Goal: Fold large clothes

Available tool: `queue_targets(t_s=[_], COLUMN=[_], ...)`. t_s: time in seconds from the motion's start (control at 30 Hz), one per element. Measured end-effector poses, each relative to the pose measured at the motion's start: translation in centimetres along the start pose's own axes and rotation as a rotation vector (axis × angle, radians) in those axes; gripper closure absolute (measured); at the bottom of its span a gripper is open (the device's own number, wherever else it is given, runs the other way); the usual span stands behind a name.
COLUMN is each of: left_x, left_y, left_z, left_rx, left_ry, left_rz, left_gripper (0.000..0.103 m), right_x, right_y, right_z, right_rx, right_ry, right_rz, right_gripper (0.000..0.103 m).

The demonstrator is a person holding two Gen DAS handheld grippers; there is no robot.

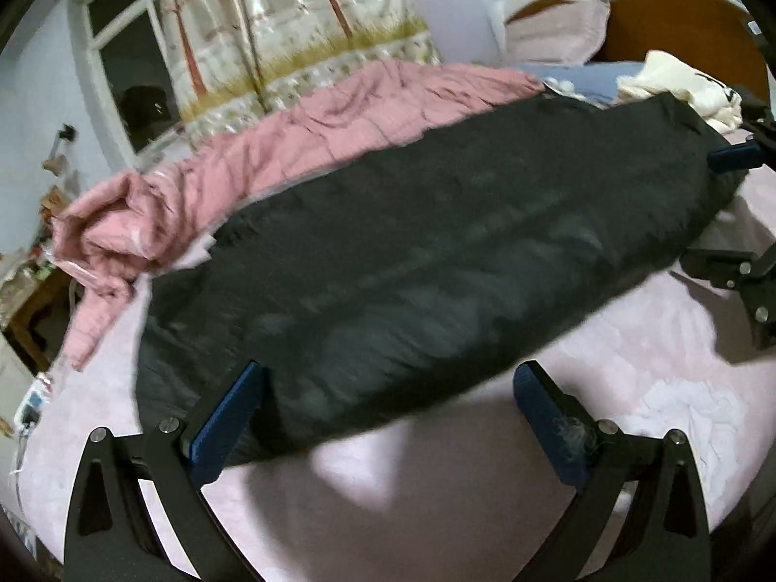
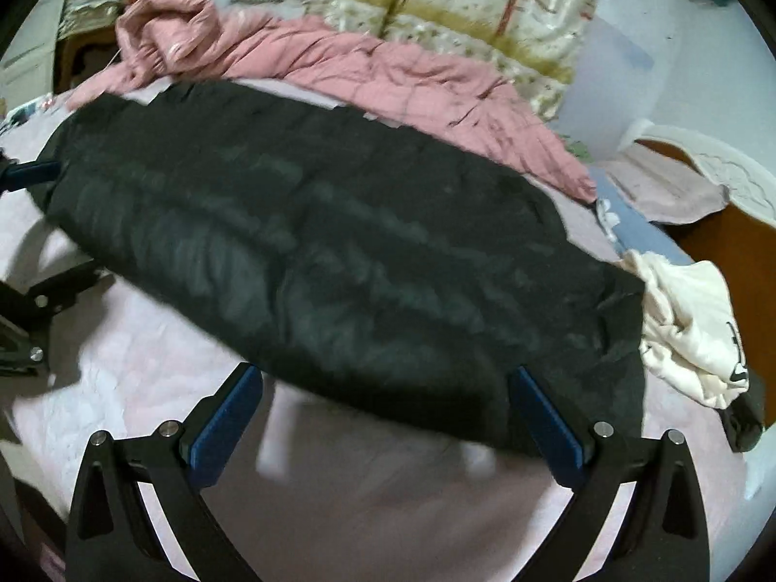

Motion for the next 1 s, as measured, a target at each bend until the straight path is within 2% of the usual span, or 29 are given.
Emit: queue_targets(t_s=[0.1,0.27,0.33,0.43,0.57,0.67,0.8,1.0], left_x=[0.4,0.0,-0.4,-1.7,-4.1,-5.4,-5.8,-5.7], left_y=[0.2,0.7,1.3,1.8,2.9,3.2,3.5,3.6], left_z=[-0.2,-0.1,0.3,0.8,0.6,0.2,-0.1,0.0], left_rx=[-0.004,0.033,0.025,0.02,-0.027,-0.046,-0.049,-0.039], left_ry=[0.016,-0.009,-0.012,-0.031,-0.112,-0.157,-0.184,-0.177], left_rz=[0.01,0.078,0.077,0.12,0.13,0.183,0.162,0.166], left_gripper=[0.001,0.001,0.0,0.0,0.0,0.0,0.0,0.0], right_x=[-0.4,0.3,0.6,1.2,2.6,3.7,4.6,5.2], right_y=[0.4,1.6,2.2,3.0,3.2,3.4,4.2,4.6], right_z=[-0.6,-0.5,0.0,0.6,0.6,0.6,0.9,0.8], right_rx=[-0.02,0.02,0.02,0.021,0.004,0.0,-0.025,-0.03], right_ry=[-0.022,-0.026,-0.018,-0.023,0.008,0.041,0.09,0.11], right_rz=[-0.025,-0.186,-0.193,-0.22,-0.251,-0.261,-0.298,-0.277], right_gripper=[0.001,0.001,0.0,0.0,0.0,0.0,0.0,0.0])
Point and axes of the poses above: each gripper's, at about its wrist camera, not at the fingertips, and y roughly the way its jaws point, x to its right, z to its top, the point moved 1 cm from there along y, roughly the way its jaws point, and after that the axes turned 5 degrees about y, right-handed, at the moved point
